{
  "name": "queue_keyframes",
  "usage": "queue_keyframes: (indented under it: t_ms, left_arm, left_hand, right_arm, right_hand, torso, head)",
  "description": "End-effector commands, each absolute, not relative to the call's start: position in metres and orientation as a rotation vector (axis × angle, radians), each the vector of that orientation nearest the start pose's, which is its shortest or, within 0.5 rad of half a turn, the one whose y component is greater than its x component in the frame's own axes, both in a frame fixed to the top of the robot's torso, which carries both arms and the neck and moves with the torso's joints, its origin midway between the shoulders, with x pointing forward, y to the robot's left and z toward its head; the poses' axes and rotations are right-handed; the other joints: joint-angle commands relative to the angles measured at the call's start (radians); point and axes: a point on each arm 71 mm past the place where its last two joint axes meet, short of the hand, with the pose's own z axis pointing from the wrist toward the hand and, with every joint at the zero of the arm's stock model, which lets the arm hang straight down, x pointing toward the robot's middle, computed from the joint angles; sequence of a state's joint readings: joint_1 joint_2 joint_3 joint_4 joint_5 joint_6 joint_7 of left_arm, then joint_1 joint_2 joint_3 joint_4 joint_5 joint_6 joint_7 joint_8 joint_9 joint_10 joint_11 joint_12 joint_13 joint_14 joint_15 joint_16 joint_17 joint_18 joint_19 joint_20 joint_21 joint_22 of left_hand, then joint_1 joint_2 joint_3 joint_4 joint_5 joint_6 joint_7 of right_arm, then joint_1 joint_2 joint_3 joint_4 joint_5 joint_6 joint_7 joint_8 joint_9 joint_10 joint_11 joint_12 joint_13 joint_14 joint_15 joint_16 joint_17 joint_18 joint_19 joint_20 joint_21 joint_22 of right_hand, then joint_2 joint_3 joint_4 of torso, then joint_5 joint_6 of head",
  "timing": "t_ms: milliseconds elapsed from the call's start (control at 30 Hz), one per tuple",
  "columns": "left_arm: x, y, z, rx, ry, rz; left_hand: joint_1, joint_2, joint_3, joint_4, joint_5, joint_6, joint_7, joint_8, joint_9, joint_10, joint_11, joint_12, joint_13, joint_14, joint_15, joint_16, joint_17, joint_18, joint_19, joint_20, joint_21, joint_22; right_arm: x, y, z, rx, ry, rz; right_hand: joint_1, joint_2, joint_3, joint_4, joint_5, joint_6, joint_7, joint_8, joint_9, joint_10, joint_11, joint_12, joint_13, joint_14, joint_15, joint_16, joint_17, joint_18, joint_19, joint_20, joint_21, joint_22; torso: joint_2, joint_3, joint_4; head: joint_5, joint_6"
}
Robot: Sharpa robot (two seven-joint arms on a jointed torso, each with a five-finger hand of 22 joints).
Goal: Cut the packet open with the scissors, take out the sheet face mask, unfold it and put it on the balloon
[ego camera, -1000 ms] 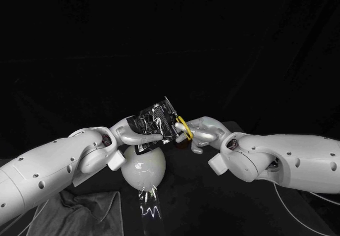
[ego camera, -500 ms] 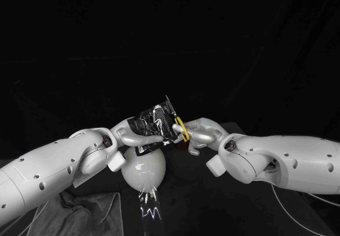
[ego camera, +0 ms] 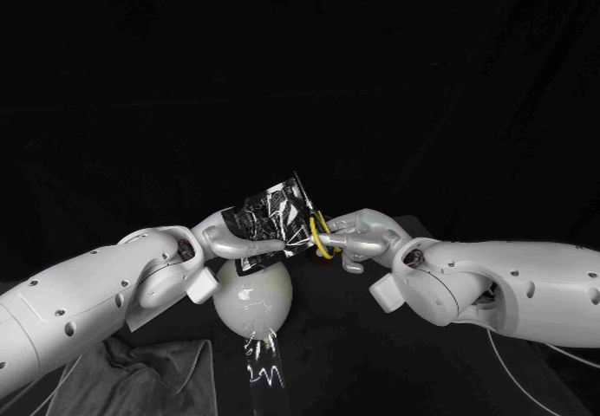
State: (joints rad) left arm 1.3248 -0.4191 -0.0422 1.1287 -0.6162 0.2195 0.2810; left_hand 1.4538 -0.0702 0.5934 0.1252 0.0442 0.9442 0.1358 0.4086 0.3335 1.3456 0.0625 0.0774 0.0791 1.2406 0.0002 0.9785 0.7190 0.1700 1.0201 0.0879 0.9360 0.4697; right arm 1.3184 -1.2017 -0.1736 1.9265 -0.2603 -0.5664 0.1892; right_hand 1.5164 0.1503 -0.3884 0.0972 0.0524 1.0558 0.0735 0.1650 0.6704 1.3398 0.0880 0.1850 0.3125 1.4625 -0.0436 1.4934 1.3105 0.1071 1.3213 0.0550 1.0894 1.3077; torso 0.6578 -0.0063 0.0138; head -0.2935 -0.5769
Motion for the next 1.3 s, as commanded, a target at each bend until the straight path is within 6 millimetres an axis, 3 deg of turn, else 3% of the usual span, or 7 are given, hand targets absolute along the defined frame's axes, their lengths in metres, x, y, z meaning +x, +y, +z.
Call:
queue_keyframes:
  t_ms: [33,633,700,733,767,800,1300]
  left_arm:
    - [0.535,0.064,-0.142,-0.121,1.944,-1.666]
    - [0.537,0.073,-0.143,-0.14,1.948,-1.656]
    - [0.537,0.075,-0.143,-0.149,1.944,-1.655]
    - [0.538,0.075,-0.143,-0.153,1.943,-1.654]
    - [0.538,0.076,-0.143,-0.155,1.942,-1.654]
    - [0.538,0.076,-0.143,-0.158,1.941,-1.653]
    - [0.54,0.081,-0.143,-0.179,1.934,-1.647]
  left_hand:
    - [0.002,0.012,-0.002,-0.005,0.004,0.004,0.001,0.004,0.12,0.004,0.002,0.001,0.001,-0.001,-0.005,0.001,-0.001,0.013,-0.006,0.001,0.006,0.001]
    - [0.002,0.012,-0.002,-0.005,0.004,0.003,0.001,0.004,0.12,0.004,0.002,0.001,0.001,0.0,-0.005,0.004,0.002,0.013,-0.006,0.001,0.006,0.001]
    - [0.002,0.012,-0.002,-0.005,0.004,0.003,0.001,0.004,0.12,0.004,0.002,0.001,0.001,0.0,-0.005,0.004,0.002,0.013,-0.006,0.001,0.006,0.001]
    - [0.002,0.013,-0.001,-0.006,0.004,0.003,0.001,0.004,0.121,0.004,0.002,0.001,0.001,-0.001,-0.005,0.001,-0.003,0.013,-0.006,0.001,0.007,0.002]
    - [0.002,0.013,-0.001,-0.006,0.004,0.003,0.001,0.004,0.121,0.004,0.002,0.001,0.001,-0.001,-0.005,0.001,-0.003,0.013,-0.006,0.001,0.007,0.002]
    - [0.001,0.013,-0.001,-0.006,0.004,0.003,0.001,0.004,0.121,0.004,0.002,0.001,0.001,-0.002,-0.005,0.0,-0.004,0.013,-0.006,0.001,0.007,0.002]
    - [0.002,0.014,-0.001,-0.006,0.004,0.002,0.002,0.003,0.121,0.003,0.002,0.0,0.001,-0.003,-0.005,-0.002,-0.008,0.013,-0.006,0.001,0.008,0.002]
  right_arm:
    - [0.402,-0.269,-0.152,1.021,1.512,1.199]
    - [0.383,-0.269,-0.163,1.097,1.531,1.154]
    - [0.383,-0.272,-0.164,1.115,1.517,1.125]
    - [0.383,-0.273,-0.164,1.119,1.513,1.113]
    - [0.383,-0.273,-0.165,1.12,1.514,1.104]
    - [0.383,-0.274,-0.165,1.119,1.516,1.096]
    - [0.38,-0.265,-0.177,1.161,1.645,1.127]
  right_hand:
    - [0.065,0.094,0.014,-0.021,-0.001,-0.001,0.002,-0.005,-0.001,0.173,-0.095,0.081,0.022,0.058,-0.024,-0.002,0.017,-0.005,0.001,-0.009,0.004,0.087]
    - [0.065,0.131,0.063,-0.103,0.043,0.084,-0.06,0.12,0.186,0.2,-0.153,1.07,0.954,0.069,-0.063,0.01,0.061,-0.006,0.017,-0.051,0.015,0.092]
    - [0.013,0.122,0.091,-0.103,0.157,0.12,-0.092,0.312,0.388,0.212,-0.178,1.238,1.117,0.074,-0.076,0.019,0.092,0.003,-0.006,-0.061,-0.03,0.075]
    - [-0.006,0.121,0.1,-0.11,0.167,0.176,-0.101,0.576,0.564,0.212,-0.191,1.266,1.145,0.074,-0.087,0.019,0.093,0.001,-0.011,-0.065,-0.04,0.07]
    - [-0.047,0.113,0.115,-0.125,0.161,0.39,-0.121,1.151,0.834,0.219,-0.207,1.326,1.203,0.079,-0.102,0.027,0.121,0.007,-0.021,-0.077,-0.063,0.061]
    - [-0.059,0.113,0.117,-0.126,0.15,0.429,-0.129,1.237,0.853,0.223,-0.204,1.346,1.222,0.083,-0.104,0.034,0.139,0.005,-0.02,-0.078,-0.061,0.062]
    - [-0.347,0.136,0.508,0.062,-0.003,0.44,-0.152,1.322,0.865,0.231,-0.224,1.386,1.258,0.108,-0.123,0.077,0.26,-0.035,0.086,-0.102,0.148,0.149]
  torso:
    - [0.0,0.0011,0.0002]
    - [-0.001,0.0009,0.0002]
    - [0.0,0.0003,0.0001]
    - [0.0,0.0002,0.0001]
    - [0.0,0.0001,-0.0001]
    - [0.0,0.0001,-0.0001]
    - [-0.001,0.0012,-0.0003]
  head:
    - [-0.001,-0.001]
    - [-0.008,-0.004]
    - [-0.009,-0.004]
    - [-0.01,-0.005]
    - [-0.01,-0.005]
    - [-0.01,-0.006]
    - [-0.012,-0.012]
